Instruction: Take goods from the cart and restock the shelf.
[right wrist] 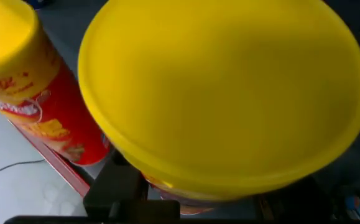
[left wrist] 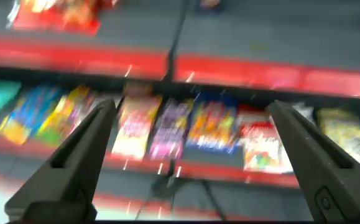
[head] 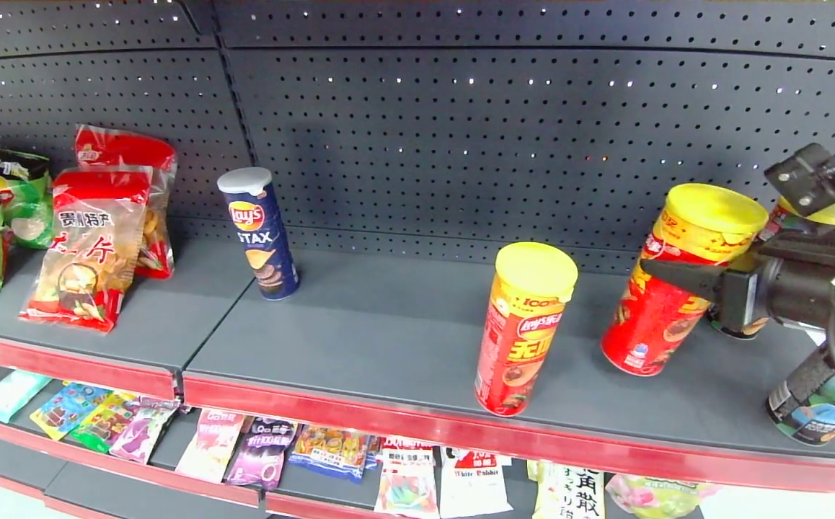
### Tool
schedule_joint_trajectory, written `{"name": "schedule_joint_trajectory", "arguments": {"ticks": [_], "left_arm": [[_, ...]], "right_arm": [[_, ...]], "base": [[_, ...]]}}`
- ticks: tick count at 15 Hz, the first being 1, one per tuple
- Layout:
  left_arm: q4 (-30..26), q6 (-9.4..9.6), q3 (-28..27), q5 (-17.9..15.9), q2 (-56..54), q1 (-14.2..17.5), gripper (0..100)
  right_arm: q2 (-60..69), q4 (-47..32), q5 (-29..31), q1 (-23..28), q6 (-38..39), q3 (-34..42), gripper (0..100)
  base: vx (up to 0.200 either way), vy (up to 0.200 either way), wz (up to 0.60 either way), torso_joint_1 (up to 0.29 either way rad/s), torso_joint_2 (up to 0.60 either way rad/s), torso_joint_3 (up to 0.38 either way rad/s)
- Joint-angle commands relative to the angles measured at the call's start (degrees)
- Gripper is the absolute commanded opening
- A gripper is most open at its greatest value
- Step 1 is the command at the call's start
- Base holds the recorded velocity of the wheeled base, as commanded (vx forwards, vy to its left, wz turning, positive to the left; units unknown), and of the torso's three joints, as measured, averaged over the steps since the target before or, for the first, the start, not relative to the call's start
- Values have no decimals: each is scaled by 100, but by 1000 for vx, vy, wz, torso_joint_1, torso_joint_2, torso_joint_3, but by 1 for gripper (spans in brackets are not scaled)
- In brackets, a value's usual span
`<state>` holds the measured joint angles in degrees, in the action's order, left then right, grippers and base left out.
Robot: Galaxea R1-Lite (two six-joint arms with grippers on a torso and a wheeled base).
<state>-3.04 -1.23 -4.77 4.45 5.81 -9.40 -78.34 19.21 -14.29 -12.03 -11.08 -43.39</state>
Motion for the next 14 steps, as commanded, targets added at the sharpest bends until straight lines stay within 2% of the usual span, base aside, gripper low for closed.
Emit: {"name": "schedule_joint_trajectory", "arguments": {"ticks": [1, 3, 4, 5, 6, 7, 8, 9, 10, 11, 12, 14], "left_arm": [[585, 97, 477, -542, -19, 17, 100], [506, 114, 450, -489, -28, 17, 100], [532, 185, 468, -542, -28, 17, 100], [558, 440, 468, -735, -28, 17, 100], [541, 563, 477, -1016, -28, 17, 100], [514, 545, 477, -1236, -28, 17, 100], [514, 343, 477, -1262, -28, 17, 100], [532, 70, 468, -1095, -19, 26, 100], [471, -97, 477, -331, -19, 70, 100], [260, -202, 477, 74, -28, 79, 100], [268, -202, 477, 12, -19, 79, 100], [268, 106, 477, -225, -19, 70, 100]], "right_arm": [[-621, 144, -4, -133, 53, -328, 0], [-1008, 355, -4, -150, 53, -557, 0], [-1140, 364, 5, -159, 53, -662, 0], [-1237, 373, -4, -177, 62, -750, 0], [-1289, 381, -4, -247, 80, -812, 0], [-1377, 390, -4, -273, 115, -864, 0], [-1500, 531, -4, -309, 141, -900, 0], [-1615, 715, 5, -335, 141, -926, 0], [-1738, 891, 14, -344, 141, -944, 0], [-1808, 962, 14, -361, 141, -970, 0], [-1826, 962, 14, -370, 141, -988, 0], [-1905, 979, 14, -475, 150, -1023, 0]], "base": [[0, 0, 0, 0, 0, 0], [0, 0, 0, 0, 0, 0], [0, 0, 0, 0, 0, 0], [0, 0, 0, 0, 0, 0], [0, 0, 0, 0, 0, 0], [0, 0, 0, 0, 0, 0], [0, 0, 0, 0, 0, 0], [0, 0, 0, 0, 0, 0], [0, 0, 0, 0, 0, 0], [0, 0, 0, 0, 0, 0], [0, 0, 0, 0, 0, 0], [0, 0, 0, 0, 0, 0]]}}
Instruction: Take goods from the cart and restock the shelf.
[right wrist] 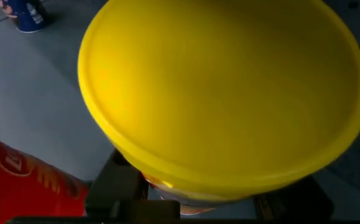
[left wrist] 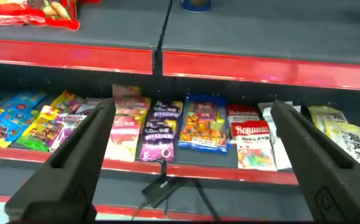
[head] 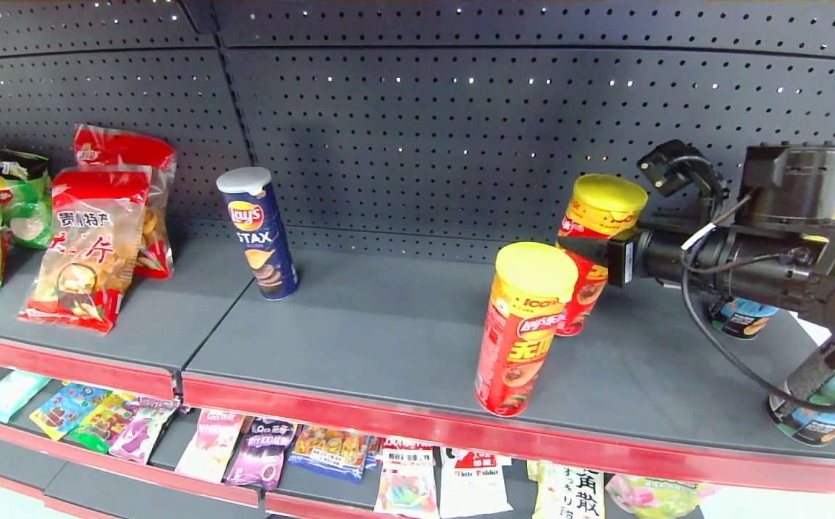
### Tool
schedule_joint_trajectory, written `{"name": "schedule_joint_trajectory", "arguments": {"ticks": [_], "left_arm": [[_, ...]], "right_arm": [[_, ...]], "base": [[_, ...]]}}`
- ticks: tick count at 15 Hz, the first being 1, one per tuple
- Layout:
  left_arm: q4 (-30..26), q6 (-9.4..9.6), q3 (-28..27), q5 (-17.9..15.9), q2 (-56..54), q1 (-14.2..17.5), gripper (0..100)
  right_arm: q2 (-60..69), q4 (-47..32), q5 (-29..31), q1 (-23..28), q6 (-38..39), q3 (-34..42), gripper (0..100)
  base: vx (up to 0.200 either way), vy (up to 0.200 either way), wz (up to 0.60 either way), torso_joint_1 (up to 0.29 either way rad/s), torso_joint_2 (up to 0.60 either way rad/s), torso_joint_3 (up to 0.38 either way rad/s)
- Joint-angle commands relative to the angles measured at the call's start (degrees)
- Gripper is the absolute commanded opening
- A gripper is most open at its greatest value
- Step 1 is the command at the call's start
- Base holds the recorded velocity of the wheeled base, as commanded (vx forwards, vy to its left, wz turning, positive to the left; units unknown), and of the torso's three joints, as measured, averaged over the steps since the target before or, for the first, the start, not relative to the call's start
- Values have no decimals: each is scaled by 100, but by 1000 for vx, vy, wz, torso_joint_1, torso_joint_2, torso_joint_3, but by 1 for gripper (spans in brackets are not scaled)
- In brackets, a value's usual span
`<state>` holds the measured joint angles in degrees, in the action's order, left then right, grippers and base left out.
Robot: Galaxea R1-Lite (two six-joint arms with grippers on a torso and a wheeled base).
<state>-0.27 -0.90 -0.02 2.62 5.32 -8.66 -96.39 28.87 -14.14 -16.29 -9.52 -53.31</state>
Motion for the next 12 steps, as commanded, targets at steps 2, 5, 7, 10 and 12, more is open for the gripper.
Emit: {"name": "schedule_joint_trajectory", "arguments": {"ticks": [2, 5, 7, 10, 12], "left_arm": [[-8, 73, 2, -86, 31, -5, 100], [-8, 73, 2, -86, 31, -5, 100], [-8, 73, 2, -86, 31, -5, 100], [-8, 73, 2, -86, 31, -5, 100], [-8, 73, 2, -86, 31, -5, 100]], "right_arm": [[-222, 31, -1, -59, -15, -136, 0], [-503, 31, -1, -147, -15, -479, 0], [-583, 31, -1, -243, -15, -584, 0], [-706, 31, -10, -340, -15, -610, 0], [-750, 31, -10, -340, -15, -690, 0]], "base": [[0, 0, 0, 0, 0, 0], [0, 0, 0, 0, 0, 0], [0, 0, 0, 0, 0, 0], [0, 0, 0, 0, 0, 0], [0, 0, 0, 0, 0, 0]]}}
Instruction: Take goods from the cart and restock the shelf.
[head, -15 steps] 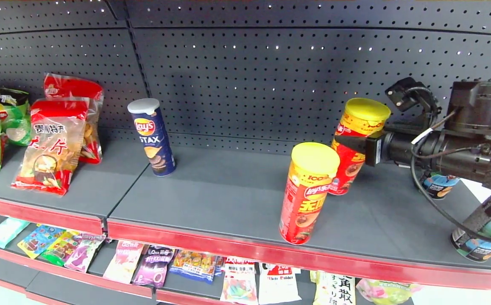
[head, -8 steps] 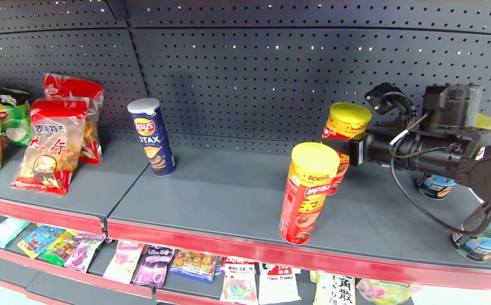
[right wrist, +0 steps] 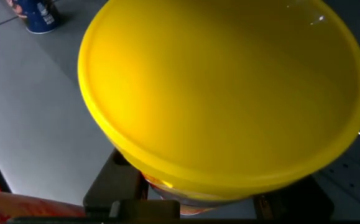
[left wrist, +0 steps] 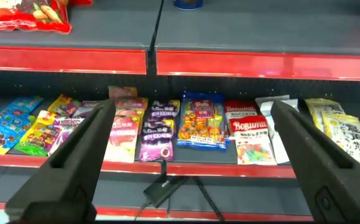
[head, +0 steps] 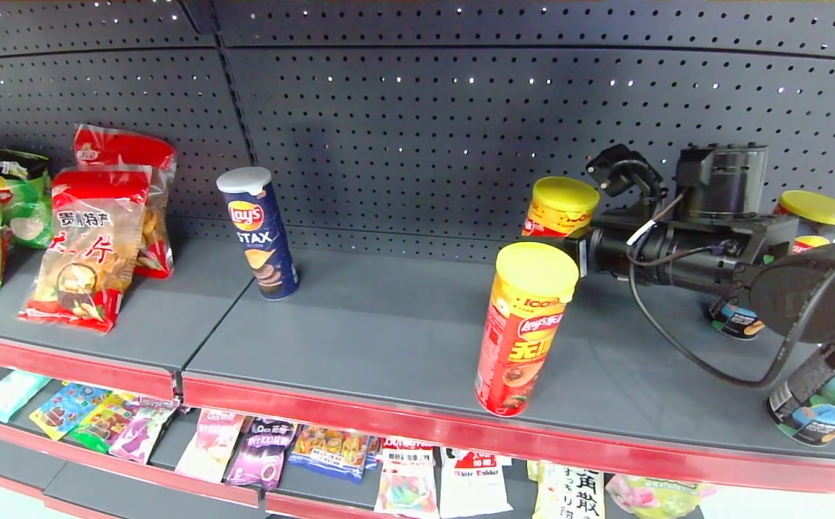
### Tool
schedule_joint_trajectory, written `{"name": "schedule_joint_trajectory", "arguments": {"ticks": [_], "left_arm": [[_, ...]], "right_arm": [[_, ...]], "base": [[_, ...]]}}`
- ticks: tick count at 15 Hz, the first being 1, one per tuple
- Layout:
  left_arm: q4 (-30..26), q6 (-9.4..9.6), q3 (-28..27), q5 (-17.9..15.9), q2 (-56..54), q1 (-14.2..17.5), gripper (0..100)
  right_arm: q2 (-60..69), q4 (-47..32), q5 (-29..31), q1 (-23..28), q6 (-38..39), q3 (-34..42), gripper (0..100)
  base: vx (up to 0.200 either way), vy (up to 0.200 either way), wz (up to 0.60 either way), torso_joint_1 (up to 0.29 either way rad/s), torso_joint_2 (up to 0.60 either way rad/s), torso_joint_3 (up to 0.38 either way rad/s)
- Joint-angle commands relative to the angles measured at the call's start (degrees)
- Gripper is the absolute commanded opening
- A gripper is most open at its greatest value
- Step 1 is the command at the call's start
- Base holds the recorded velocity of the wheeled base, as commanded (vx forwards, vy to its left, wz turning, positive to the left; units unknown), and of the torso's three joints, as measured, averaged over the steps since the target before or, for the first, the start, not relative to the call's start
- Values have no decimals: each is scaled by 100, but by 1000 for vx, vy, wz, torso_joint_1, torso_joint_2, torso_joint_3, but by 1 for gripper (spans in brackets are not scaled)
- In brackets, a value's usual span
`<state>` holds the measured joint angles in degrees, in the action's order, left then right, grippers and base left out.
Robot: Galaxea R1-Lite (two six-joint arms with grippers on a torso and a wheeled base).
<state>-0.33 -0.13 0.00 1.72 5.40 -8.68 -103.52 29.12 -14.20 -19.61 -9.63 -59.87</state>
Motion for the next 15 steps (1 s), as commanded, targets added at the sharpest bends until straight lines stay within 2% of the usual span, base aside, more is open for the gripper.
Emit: {"name": "schedule_joint_trajectory", "arguments": {"ticks": [1, 11, 12, 15], "left_arm": [[-2, -4, 0, 4, 22, -2, 100], [-2, -4, 0, 4, 22, -2, 100], [-2, -4, 0, 4, 22, -2, 100], [-2, -4, 0, 4, 22, -2, 100]], "right_arm": [[-116, 6, -4, -60, -4, -122, 0], [-291, 6, 5, -192, -13, -148, 0], [-291, 14, 5, -209, -4, -157, 100], [-256, 14, 14, -209, 14, -139, 100]], "base": [[0, 0, 0, 0, 0, 0], [0, 0, 0, 0, 0, 0], [0, 0, 0, 0, 0, 0], [0, 0, 0, 0, 0, 0]]}}
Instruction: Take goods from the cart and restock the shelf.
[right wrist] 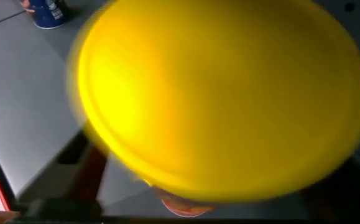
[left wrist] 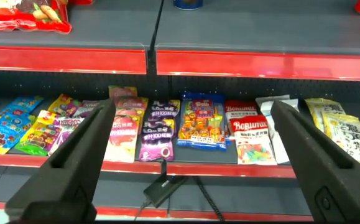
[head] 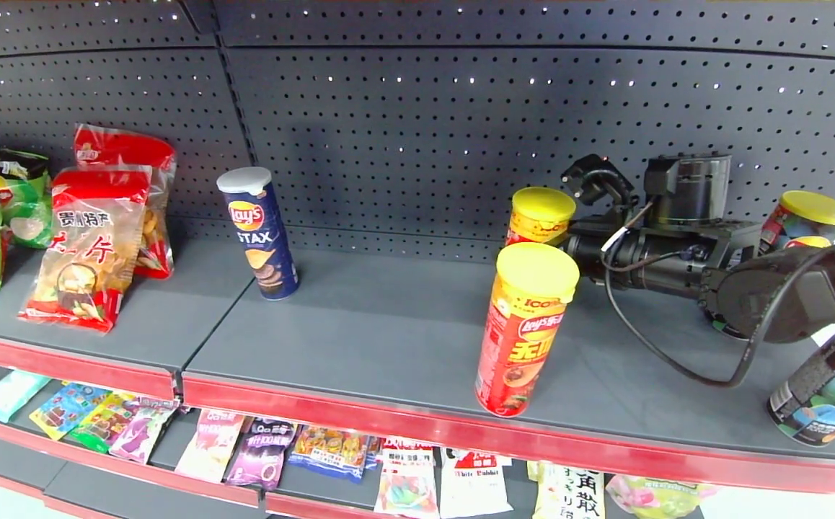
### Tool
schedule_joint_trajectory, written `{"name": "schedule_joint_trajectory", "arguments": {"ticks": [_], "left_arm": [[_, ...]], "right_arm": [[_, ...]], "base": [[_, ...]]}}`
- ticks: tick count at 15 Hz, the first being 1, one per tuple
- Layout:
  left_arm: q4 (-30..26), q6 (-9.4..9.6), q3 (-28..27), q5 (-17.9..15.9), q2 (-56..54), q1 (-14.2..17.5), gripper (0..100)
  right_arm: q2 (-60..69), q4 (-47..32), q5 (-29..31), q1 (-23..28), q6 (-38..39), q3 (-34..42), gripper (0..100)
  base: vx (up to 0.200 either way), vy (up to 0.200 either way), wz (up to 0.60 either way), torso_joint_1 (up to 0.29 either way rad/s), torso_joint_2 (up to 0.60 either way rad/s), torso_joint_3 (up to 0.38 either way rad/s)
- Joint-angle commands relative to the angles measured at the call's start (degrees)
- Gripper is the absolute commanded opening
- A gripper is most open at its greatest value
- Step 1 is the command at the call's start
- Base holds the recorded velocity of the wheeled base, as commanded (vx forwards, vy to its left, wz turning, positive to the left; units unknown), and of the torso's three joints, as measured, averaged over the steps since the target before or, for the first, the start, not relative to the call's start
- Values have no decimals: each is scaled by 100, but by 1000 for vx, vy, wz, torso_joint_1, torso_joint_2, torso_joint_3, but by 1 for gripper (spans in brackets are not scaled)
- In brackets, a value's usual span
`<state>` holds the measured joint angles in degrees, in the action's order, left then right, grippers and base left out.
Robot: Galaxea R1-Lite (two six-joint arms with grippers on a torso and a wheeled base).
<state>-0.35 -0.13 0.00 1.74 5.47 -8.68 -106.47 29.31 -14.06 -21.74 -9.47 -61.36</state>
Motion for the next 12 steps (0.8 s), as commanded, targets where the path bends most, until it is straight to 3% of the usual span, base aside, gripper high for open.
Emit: {"name": "schedule_joint_trajectory", "arguments": {"ticks": [1, 12], "left_arm": [[0, -4, 0, 1, 15, -2, 100], [0, -4, 0, 1, 15, -2, 100]], "right_arm": [[74, -4, 17, 29, 16, 45, 100], [1137, -21, 316, 354, 147, 1706, 100]], "base": [[0, 0, 0, 0, 0, 0], [0, 0, 0, 0, 0, 0]]}}
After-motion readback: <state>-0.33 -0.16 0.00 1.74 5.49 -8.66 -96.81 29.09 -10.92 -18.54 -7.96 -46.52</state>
